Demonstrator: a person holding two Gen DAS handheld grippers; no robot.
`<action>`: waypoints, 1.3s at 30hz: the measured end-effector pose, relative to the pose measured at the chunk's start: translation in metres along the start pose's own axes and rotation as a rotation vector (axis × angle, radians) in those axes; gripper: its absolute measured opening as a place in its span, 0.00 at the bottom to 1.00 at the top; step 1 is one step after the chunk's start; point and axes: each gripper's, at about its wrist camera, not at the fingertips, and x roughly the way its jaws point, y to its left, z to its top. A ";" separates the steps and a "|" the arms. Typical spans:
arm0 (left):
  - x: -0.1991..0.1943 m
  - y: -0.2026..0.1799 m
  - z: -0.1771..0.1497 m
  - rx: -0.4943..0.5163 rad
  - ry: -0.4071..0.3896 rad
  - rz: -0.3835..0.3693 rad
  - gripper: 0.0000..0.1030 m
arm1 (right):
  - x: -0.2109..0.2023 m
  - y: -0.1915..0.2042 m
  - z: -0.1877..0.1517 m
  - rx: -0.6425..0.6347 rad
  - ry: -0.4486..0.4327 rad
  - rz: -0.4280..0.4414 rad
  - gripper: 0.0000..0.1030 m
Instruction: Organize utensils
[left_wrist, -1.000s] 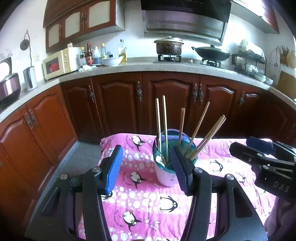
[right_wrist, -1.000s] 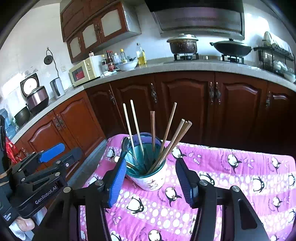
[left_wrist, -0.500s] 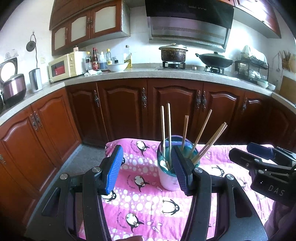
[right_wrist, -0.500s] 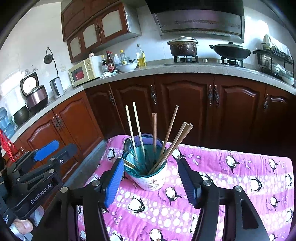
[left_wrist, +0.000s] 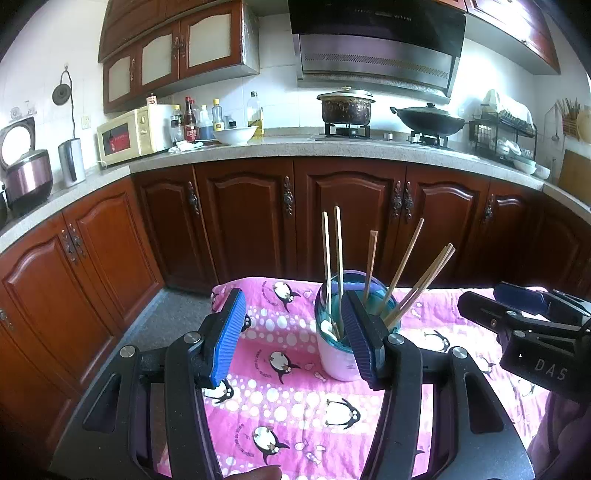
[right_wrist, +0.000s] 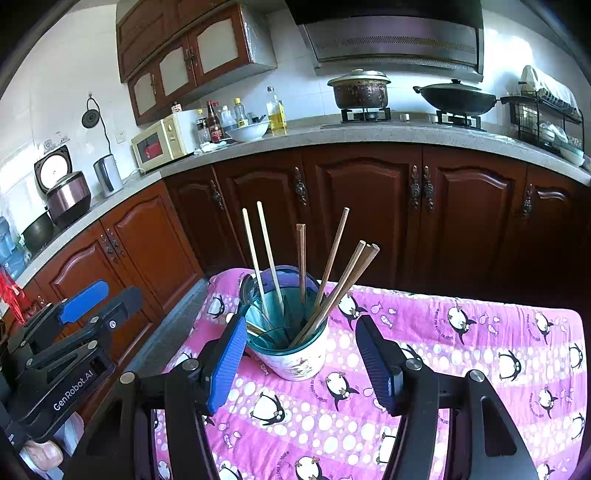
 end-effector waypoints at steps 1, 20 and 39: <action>0.000 0.000 0.000 0.000 0.001 0.000 0.52 | 0.000 0.000 0.000 -0.001 -0.001 0.000 0.57; 0.000 0.002 -0.001 0.002 -0.004 0.004 0.52 | 0.003 0.005 -0.001 -0.003 0.008 0.000 0.58; 0.001 0.002 -0.002 0.007 0.000 0.003 0.52 | 0.007 0.007 -0.006 -0.003 0.020 0.000 0.58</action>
